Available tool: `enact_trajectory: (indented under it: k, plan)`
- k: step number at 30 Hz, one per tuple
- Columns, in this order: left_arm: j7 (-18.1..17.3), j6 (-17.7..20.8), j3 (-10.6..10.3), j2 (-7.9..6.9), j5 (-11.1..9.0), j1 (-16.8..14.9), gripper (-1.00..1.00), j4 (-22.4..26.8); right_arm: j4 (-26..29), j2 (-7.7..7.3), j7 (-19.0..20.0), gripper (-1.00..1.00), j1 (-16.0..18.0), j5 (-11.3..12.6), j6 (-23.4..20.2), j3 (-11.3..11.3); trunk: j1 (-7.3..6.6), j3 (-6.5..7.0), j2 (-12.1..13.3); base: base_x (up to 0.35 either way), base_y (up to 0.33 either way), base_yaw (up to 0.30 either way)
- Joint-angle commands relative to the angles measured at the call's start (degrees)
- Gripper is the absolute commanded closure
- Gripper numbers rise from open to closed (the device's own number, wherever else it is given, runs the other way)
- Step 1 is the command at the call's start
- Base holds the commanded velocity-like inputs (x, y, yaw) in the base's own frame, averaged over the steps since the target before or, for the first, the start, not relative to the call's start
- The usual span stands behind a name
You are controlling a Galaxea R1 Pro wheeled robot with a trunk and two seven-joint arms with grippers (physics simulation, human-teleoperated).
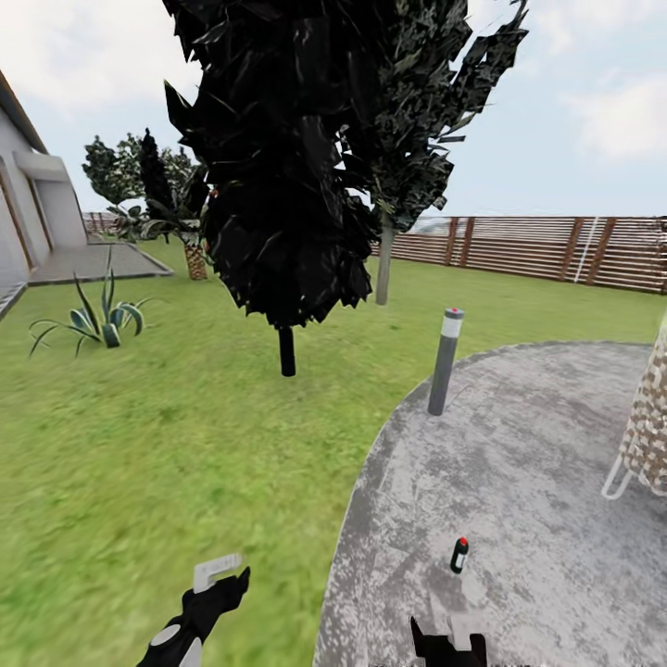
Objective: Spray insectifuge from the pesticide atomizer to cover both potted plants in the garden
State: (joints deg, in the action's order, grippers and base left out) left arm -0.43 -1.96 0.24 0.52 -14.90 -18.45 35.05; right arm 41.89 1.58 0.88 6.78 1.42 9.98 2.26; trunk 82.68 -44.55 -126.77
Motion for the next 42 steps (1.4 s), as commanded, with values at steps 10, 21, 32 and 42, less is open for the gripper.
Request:
enact_trajectory:
  k: [10,21,32,42]
  plan:
    - [-0.2,-0.2,-0.1,0.03,-0.5,0.0,-1.00,0.0,-0.2,0.00,0.1,-1.00,-0.1,0.2,0.2,0.1,-0.01,-0.06,0.0,0.000,0.000,-0.264]
    - [-0.3,-0.2,-0.4,0.53,-0.6,-0.6,-1.00,2.0,-0.7,-0.15,-0.1,-1.00,-0.1,0.2,0.3,0.0,-0.01,-0.06,0.0,0.025,0.020,-0.264]
    - [-0.3,-0.3,-0.2,0.24,-0.6,-0.7,-1.00,2.2,-0.8,-0.09,0.1,-1.00,-0.1,0.2,0.4,0.0,-0.01,-0.06,0.0,0.207,0.173,-0.202]
    - [-0.3,-0.2,-0.2,0.33,-0.6,-0.3,-1.00,1.7,-0.8,-0.23,0.0,-1.00,-0.1,0.3,0.4,0.0,-0.01,0.02,0.0,0.244,0.205,-0.082]
